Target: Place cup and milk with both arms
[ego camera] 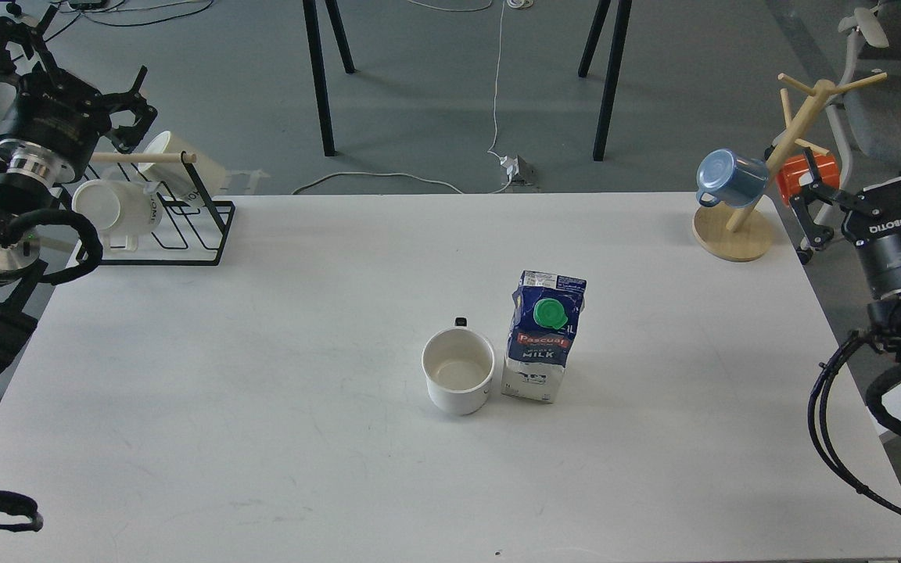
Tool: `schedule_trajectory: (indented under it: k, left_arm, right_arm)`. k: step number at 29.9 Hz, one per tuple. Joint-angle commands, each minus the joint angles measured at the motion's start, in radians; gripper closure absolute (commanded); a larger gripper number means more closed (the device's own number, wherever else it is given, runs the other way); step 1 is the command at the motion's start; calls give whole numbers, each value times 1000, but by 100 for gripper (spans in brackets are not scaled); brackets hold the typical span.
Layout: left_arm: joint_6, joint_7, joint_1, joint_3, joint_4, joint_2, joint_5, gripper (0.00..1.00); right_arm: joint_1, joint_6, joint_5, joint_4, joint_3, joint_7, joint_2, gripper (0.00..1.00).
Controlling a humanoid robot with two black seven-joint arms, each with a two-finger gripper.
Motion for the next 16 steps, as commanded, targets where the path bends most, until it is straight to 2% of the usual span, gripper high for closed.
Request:
schedule_trajectory:
  k: [1,5,9,16]
  left_arm:
    - [0,-1,0,1,30,-15,-8,1]
    - [0,-1,0,1,42,-18,-8,0]
    - [1,-7,-3,-2,42,-21,-8,0]
    - [4,-9,-18,-4,41,-55,-8,1]
  right_arm:
    - [207,0,29,-175,-115,-14,-5,2]
    - [327,0,29,-342,-161,-14,21,2]
    - [390,0,21,-453,-178,-16,98,2]
    - [407,0,19,-444,-189,-2,109,2]
